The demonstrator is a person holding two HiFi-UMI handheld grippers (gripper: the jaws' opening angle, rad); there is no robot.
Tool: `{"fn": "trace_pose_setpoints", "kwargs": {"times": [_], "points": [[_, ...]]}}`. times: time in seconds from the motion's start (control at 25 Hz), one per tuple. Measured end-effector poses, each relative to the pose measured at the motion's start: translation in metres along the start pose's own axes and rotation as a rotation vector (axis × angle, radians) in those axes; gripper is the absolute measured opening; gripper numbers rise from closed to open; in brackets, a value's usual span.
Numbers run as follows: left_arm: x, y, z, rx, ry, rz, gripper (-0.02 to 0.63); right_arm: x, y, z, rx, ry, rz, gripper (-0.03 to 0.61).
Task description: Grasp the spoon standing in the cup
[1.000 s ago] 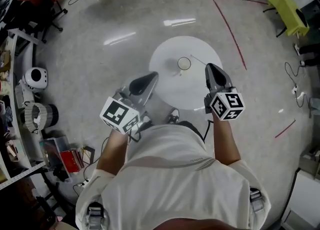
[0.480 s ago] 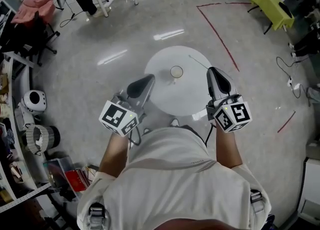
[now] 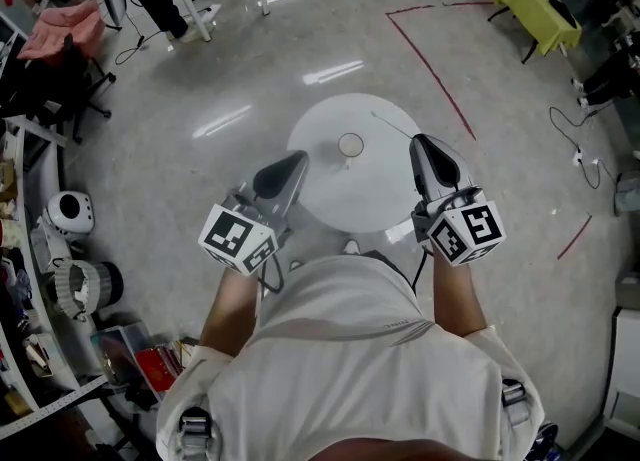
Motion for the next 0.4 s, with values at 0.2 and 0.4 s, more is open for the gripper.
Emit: {"fn": "trace_pose_setpoints", "kwargs": {"times": [0.2,0.4], "points": [[-0.0019,-0.0008,-0.0011,0.006,-0.002,0.005,0.002,0.0014,-0.0001,0.0015,0.005,0.003,0.011,0.011],[-0.0014,-0.0022,-0.0037,0.009,-0.004,0.006,0.002,-0.0002,-0.0027,0.0019,0.020,-0.002,0.011,0.011]]}}
Point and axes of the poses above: the fingertips, and each gripper's own axes: y forward along the fingers, z to its left, x out of its top, the point moved 3 cm from there along -y, backward along the fingers, and after that the axes turned 2 degrees about z, right-handed, at the moved point
